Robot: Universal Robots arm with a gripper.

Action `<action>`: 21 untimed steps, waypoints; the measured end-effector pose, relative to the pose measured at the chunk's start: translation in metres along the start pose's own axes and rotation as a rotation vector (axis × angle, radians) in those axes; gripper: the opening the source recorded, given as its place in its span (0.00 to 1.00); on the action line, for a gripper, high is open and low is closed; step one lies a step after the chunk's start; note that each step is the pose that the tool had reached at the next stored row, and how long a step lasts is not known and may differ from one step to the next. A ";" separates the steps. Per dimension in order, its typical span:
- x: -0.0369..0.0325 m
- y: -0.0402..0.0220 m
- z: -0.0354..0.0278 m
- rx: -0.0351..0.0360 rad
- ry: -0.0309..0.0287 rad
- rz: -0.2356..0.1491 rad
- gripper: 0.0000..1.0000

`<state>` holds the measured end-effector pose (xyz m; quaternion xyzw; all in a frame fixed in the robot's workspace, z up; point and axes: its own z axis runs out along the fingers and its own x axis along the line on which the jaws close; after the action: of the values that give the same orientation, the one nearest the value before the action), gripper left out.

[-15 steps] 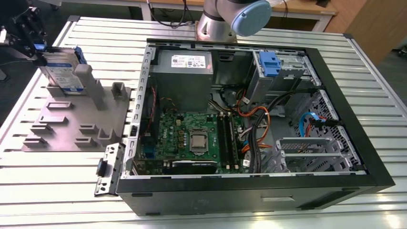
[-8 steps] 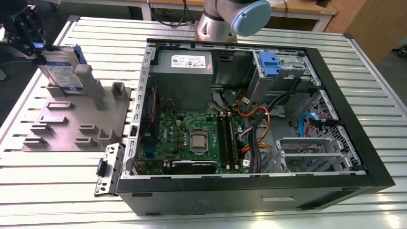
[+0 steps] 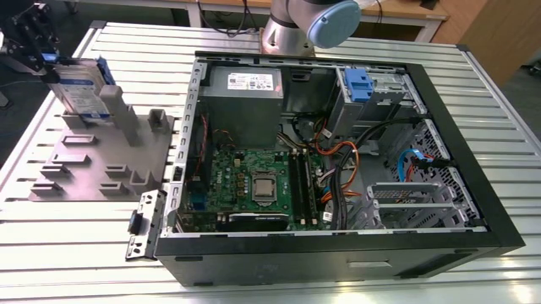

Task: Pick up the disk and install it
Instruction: 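Pick up the disk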

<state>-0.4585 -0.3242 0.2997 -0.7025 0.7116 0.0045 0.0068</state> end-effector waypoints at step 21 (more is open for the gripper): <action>-0.0001 0.0000 -0.0050 -0.0001 0.0001 0.000 0.37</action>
<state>-0.4585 -0.3242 0.3047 -0.7025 0.7116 0.0045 0.0067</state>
